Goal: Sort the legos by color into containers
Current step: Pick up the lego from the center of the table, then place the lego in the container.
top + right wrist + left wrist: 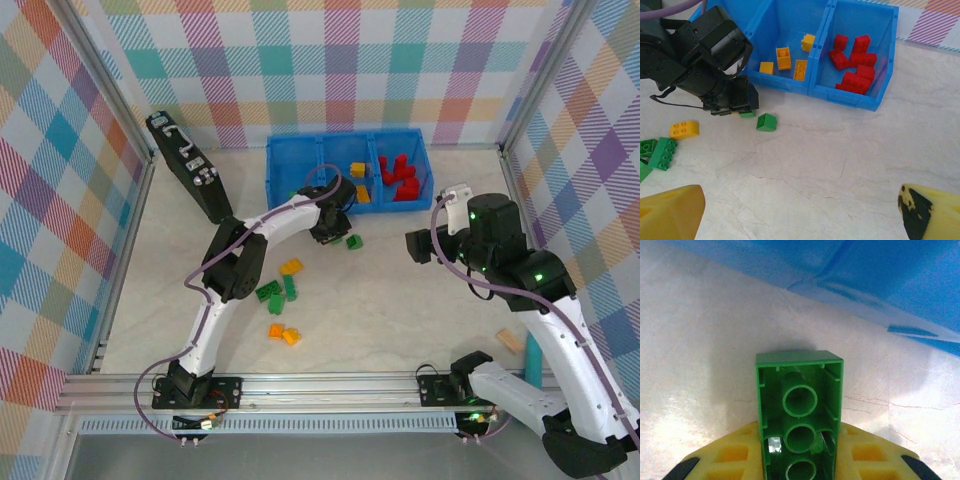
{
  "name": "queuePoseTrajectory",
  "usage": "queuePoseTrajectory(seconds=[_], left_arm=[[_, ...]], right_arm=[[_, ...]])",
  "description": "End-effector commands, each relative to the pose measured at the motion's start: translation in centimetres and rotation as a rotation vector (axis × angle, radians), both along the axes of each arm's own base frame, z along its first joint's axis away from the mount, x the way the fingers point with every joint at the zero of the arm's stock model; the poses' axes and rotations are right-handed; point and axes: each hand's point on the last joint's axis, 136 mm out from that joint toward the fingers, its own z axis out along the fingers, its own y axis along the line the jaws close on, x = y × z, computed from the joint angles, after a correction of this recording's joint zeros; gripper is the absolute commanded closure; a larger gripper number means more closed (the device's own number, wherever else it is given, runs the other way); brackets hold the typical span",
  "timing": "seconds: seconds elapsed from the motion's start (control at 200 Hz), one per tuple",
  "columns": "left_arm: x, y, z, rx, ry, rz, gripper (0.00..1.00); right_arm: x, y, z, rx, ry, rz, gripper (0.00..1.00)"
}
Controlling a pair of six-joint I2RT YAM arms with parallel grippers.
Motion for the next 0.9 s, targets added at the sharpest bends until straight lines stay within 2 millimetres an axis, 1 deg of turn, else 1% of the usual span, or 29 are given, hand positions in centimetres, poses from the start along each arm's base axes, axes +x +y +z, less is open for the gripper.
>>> queuePoseTrajectory(seconds=[0.0,0.105,0.195,0.365,0.48,0.57,0.655,0.735,0.8,0.895], left_arm=[[-2.8,3.4,-3.3,0.136,0.149,-0.041,1.00],[-3.3,4.4,-2.6,0.177,0.135,-0.072,1.00],[-3.4,5.4,-1.2,0.211,0.102,-0.079,1.00],[-3.7,7.6,2.8,0.302,0.039,-0.106,1.00],[-3.2,9.2,6.2,0.368,-0.038,-0.122,1.00],[-2.2,10.0,9.3,0.407,-0.125,-0.130,1.00],[-0.8,10.4,11.8,0.413,-0.211,-0.139,0.93],[1.0,11.8,14.1,0.423,-0.269,-0.113,0.92],[2.3,12.8,15.3,0.431,-0.302,-0.093,0.92],[4.2,13.8,16.2,0.431,-0.356,-0.068,0.90]], right_arm=[[0.1,0.3,0.1,0.014,-0.013,0.009,0.01],[0.1,0.3,0.1,0.014,-0.016,0.008,0.01],[0.1,0.3,0.1,0.014,-0.015,0.009,0.01],[0.2,0.3,0.2,0.014,-0.019,0.006,0.01],[0.3,0.5,-0.1,0.017,-0.013,0.009,0.01],[0.4,0.6,-0.2,0.020,-0.009,0.012,0.01],[0.6,0.8,-0.2,0.024,-0.006,0.014,0.01],[0.6,0.8,-0.2,0.025,-0.004,0.016,0.01],[0.5,0.9,-0.2,0.025,-0.006,0.023,0.01],[0.6,0.9,0.0,0.025,-0.016,0.026,0.01]])
